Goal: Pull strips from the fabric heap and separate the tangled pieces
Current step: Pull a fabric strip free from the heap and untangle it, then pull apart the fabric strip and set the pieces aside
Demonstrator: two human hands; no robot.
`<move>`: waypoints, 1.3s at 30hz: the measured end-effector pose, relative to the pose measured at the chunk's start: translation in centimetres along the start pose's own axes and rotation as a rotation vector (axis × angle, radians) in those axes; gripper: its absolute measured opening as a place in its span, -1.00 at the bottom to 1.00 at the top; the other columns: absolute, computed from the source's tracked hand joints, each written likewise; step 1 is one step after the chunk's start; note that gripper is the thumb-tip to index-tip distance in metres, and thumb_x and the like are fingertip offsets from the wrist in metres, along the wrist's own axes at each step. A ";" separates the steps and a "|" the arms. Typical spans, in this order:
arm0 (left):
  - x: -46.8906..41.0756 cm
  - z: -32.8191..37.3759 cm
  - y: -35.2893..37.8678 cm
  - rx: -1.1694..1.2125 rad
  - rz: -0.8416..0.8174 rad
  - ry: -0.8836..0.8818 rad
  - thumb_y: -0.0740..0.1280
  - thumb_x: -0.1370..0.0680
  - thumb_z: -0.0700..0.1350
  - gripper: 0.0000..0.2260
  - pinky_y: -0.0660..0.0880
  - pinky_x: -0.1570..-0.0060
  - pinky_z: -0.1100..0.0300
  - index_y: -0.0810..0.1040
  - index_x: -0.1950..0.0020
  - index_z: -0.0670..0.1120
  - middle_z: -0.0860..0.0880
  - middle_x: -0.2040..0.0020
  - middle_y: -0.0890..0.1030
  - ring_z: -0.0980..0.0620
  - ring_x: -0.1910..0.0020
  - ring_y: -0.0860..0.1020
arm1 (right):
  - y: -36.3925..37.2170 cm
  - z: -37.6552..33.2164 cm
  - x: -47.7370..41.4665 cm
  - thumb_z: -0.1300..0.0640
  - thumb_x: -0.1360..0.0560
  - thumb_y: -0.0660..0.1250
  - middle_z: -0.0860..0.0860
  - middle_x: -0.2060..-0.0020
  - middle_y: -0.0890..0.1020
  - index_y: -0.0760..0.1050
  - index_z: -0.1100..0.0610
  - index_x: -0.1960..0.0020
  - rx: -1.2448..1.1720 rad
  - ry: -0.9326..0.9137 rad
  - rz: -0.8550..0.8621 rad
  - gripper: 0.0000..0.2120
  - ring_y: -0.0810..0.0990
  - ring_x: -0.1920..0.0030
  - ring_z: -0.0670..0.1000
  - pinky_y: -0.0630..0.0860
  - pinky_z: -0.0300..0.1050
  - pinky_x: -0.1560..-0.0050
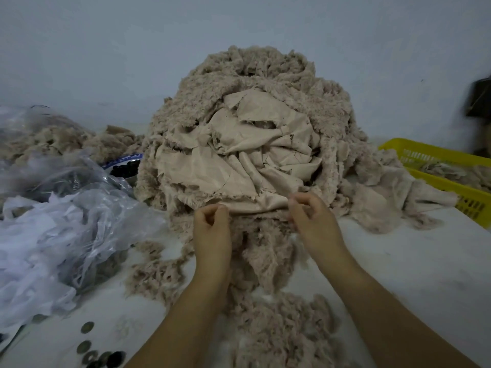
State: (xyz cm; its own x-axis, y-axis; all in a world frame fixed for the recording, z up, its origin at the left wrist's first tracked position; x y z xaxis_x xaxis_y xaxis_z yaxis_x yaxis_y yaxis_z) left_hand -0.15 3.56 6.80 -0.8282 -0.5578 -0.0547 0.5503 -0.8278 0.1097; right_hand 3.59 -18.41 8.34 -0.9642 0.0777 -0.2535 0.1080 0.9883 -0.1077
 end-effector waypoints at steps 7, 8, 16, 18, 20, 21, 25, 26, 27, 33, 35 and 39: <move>0.1 -1.6 1.8 0.049 -0.192 -0.158 0.35 -0.59 0.14 -0.77 0.51 0.23 0.21 0.69 0.00 0.02 0.08 0.10 0.73 0.12 0.31 0.55 | 4.1 0.9 1.1 0.09 -0.66 0.22 -0.17 -0.17 0.52 0.43 -0.05 -0.39 0.342 -0.053 -0.325 -0.70 0.54 -0.13 -0.08 0.34 -0.53 0.08; 0.2 -1.6 2.1 0.066 -0.230 -0.181 0.35 -0.58 0.17 -0.75 0.52 0.18 0.19 0.71 0.03 0.03 0.06 0.11 0.73 0.10 0.29 0.55 | 4.3 0.5 1.4 0.11 -0.65 0.25 -0.09 0.00 0.55 0.53 0.07 -0.18 0.415 -0.106 -0.317 -0.85 0.54 -0.03 0.01 0.34 -0.47 0.16; -0.1 -1.4 1.8 0.518 -0.260 -0.439 0.39 -0.55 -0.04 -0.84 0.44 0.33 0.26 0.54 0.16 -0.07 0.02 0.39 0.48 0.13 0.42 0.43 | 7.3 -2.7 5.3 -0.01 -0.63 0.26 -0.12 0.25 0.36 0.32 -0.01 0.20 0.724 -0.595 -0.509 -0.74 0.30 0.21 -0.14 0.22 -0.23 0.24; -0.4 -0.9 1.3 0.681 -0.215 -0.469 0.38 -0.54 -0.11 -0.93 0.54 0.12 0.22 0.61 0.04 -0.10 -0.02 0.18 0.64 0.07 0.20 0.57 | 5.8 -2.2 4.0 0.02 -0.64 0.26 -0.09 0.29 0.39 0.35 0.05 0.22 0.693 -0.501 -0.468 -0.73 0.34 0.24 -0.10 0.22 -0.15 0.24; -1.0 0.0 0.9 0.875 -0.218 -0.473 0.33 -0.57 -0.13 -0.84 0.61 0.11 0.17 0.63 -0.09 -0.13 -0.08 -0.01 0.70 0.00 0.02 0.66 | 3.7 -1.8 2.5 0.08 -0.64 0.25 -0.05 0.29 0.40 0.34 0.08 0.22 0.680 -0.424 -0.353 -0.73 0.38 0.25 -0.04 0.23 -0.11 0.24; -1.4 0.4 0.6 0.956 -0.242 -0.455 0.27 -0.62 -0.12 -0.79 0.63 0.10 0.13 0.62 -0.16 -0.15 -0.12 -0.09 0.70 -0.04 -0.04 0.68 | 2.4 -1.5 1.7 0.11 -0.65 0.25 -0.02 0.29 0.41 0.33 0.10 0.22 0.659 -0.369 -0.266 -0.73 0.38 0.26 -0.01 0.25 -0.09 0.25; -2.6 1.5 -0.9 1.107 -0.313 -0.402 0.11 -0.69 -0.08 -0.65 0.58 -0.10 -0.05 0.52 -0.36 -0.20 -0.23 -0.28 0.61 -0.17 -0.18 0.65 | -2.4 -0.3 0.3 0.13 -0.67 0.17 0.05 0.38 0.36 0.31 0.19 0.23 0.457 -0.147 0.092 -0.69 0.30 0.36 0.04 0.19 -0.04 0.34; -2.8 1.5 -1.1 1.119 -0.295 -0.390 0.10 -0.70 -0.08 -0.66 0.59 -0.06 -0.03 0.51 -0.36 -0.19 -0.23 -0.28 0.61 -0.16 -0.16 0.66 | -2.8 -0.4 0.3 0.11 -0.68 0.16 0.07 0.35 0.40 0.37 0.20 0.19 0.411 -0.146 0.129 -0.71 0.32 0.35 0.07 0.21 -0.03 0.33; -2.9 1.3 -1.3 1.117 -0.253 -0.380 0.11 -0.71 -0.07 -0.66 0.62 0.00 0.02 0.52 -0.37 -0.18 -0.21 -0.27 0.63 -0.13 -0.13 0.67 | -2.9 -0.7 0.5 0.09 -0.68 0.15 0.10 0.31 0.45 0.43 0.21 0.12 0.362 -0.158 0.146 -0.73 0.37 0.32 0.09 0.25 -0.03 0.32; -1.7 1.1 -1.6 -0.005 -0.003 0.013 0.17 -0.66 0.08 -0.71 0.45 -0.15 0.19 0.46 -0.29 -0.03 0.04 -0.27 0.51 0.23 -0.15 0.50 | -1.6 -3.2 1.9 0.06 -0.65 0.22 -0.09 0.39 0.41 0.41 -0.03 0.15 0.245 -0.271 0.109 -0.81 0.33 0.42 -0.14 0.24 -0.26 0.42; -0.4 2.0 -1.2 -0.115 0.044 0.144 0.18 -0.59 0.23 -0.69 0.37 0.08 0.34 0.49 -0.21 0.10 0.25 -0.09 0.49 0.49 0.05 0.44 | -0.7 -3.2 2.1 0.05 -0.62 0.25 -0.12 0.41 0.38 0.39 -0.03 0.20 0.286 -0.266 0.038 -0.79 0.31 0.42 -0.12 0.22 -0.22 0.40; 1.8 1.3 3.0 0.243 -0.342 -0.104 0.27 -0.40 0.45 -0.66 0.57 -0.07 0.17 0.69 0.04 0.33 0.17 -0.07 0.71 0.18 -0.09 0.66 | 1.9 -3.4 2.8 0.03 -0.57 0.27 -0.09 0.42 0.36 0.30 0.01 0.32 0.502 -0.341 -0.202 -0.70 0.32 0.39 -0.07 0.24 -0.09 0.35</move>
State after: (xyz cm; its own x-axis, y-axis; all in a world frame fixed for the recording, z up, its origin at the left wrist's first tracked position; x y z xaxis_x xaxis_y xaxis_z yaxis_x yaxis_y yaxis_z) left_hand -0.11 0.17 8.31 -0.9718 -0.2340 -0.0296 0.2110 -0.9188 0.3337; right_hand 0.30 -15.86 10.71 -0.8549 -0.2314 -0.4643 0.1126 0.7909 -0.6015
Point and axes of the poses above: each hand's wrist, its own x-axis away from the middle knuckle, its own y-axis out of the palm, z = x × y, the point moved 8 cm from there along -x, towards the middle knuckle
